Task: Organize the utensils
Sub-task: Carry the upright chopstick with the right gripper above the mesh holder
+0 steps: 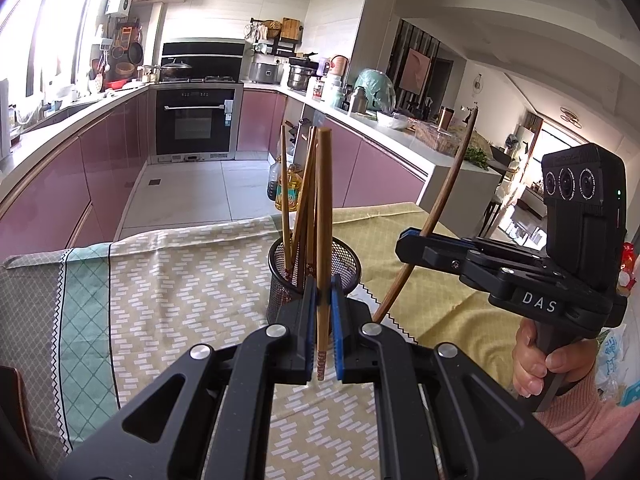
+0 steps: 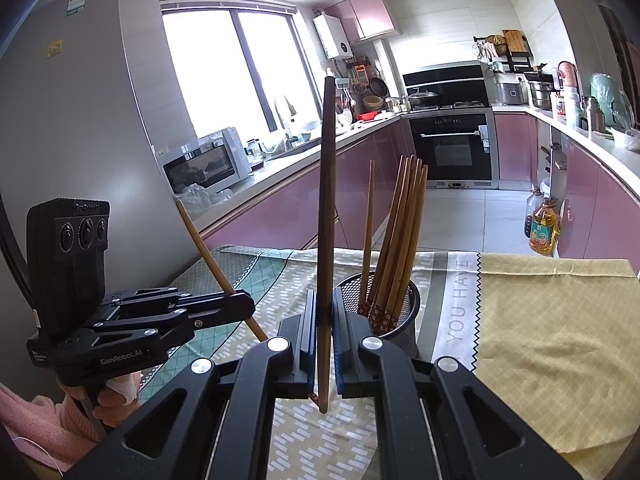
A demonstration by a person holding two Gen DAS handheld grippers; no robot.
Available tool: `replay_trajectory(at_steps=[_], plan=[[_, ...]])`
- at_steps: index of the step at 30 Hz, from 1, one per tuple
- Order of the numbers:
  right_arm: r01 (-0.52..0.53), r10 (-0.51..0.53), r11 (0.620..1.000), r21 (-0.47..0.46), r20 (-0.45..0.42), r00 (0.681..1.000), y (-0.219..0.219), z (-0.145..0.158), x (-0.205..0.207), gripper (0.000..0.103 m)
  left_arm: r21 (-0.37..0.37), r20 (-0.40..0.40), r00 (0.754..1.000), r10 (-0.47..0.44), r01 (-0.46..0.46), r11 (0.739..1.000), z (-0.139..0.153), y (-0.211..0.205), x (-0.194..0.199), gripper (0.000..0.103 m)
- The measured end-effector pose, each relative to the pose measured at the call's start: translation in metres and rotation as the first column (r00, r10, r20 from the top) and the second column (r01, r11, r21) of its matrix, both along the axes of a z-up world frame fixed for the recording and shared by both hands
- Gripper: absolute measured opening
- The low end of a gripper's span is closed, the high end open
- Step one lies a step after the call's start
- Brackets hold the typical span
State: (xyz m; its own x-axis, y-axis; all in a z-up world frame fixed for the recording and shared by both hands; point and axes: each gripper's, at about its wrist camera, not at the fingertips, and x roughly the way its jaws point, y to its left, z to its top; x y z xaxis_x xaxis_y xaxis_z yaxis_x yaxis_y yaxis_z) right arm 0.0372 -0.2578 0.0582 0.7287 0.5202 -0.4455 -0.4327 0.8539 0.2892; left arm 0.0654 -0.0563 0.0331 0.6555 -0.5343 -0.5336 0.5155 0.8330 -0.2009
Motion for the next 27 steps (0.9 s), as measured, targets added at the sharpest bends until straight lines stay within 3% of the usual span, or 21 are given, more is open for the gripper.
replay_trajectory(at_steps=[27], plan=[[0.002,-0.003,1.0,0.011,0.027,1.0,-0.008,0.017,0.005,0.006,-0.002,0.033,0.999,-0.006,0.006,1.0,0.019,0.001,-0.001,0.007]])
